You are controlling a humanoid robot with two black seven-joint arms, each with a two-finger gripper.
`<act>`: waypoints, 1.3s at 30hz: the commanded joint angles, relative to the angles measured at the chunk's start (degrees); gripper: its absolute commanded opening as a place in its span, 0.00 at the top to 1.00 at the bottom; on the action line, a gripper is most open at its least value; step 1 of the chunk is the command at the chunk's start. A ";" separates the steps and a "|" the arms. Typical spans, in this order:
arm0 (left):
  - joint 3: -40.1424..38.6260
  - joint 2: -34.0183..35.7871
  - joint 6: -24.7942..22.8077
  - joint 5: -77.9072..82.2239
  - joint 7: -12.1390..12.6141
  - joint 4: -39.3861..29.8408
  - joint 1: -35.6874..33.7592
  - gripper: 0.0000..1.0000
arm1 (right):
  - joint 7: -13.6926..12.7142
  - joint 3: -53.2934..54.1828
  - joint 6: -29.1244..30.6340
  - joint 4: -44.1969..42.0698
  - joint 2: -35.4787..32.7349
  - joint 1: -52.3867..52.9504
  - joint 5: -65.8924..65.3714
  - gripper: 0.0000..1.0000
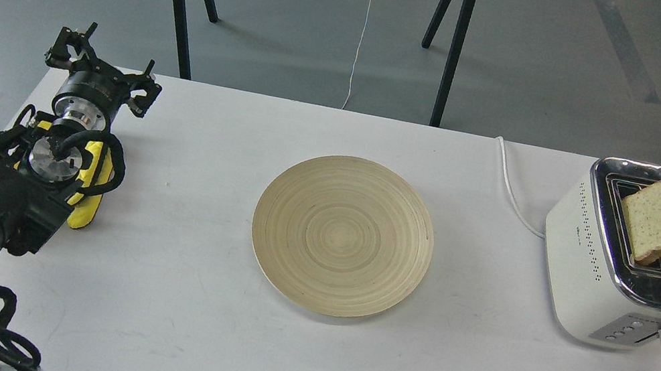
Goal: Put bread in toaster with right arm
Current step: 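Carry the bread slice over the toaster slot with the right gripper, then lower the bread slice into the toaster slot and release it, then raise the open right gripper up from the toaster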
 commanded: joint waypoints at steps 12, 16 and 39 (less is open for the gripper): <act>0.00 0.03 0.00 0.00 0.00 0.00 0.00 0.00 | 0.00 1.07 0.00 1.53 3.03 1.02 0.17 0.04; 0.00 0.03 0.00 0.00 0.00 0.00 0.00 0.00 | 0.00 1.15 0.00 1.71 2.94 2.33 0.17 0.04; 0.00 0.03 0.00 0.00 0.00 0.00 0.00 0.00 | 0.00 23.64 0.00 4.97 12.67 2.25 16.15 0.03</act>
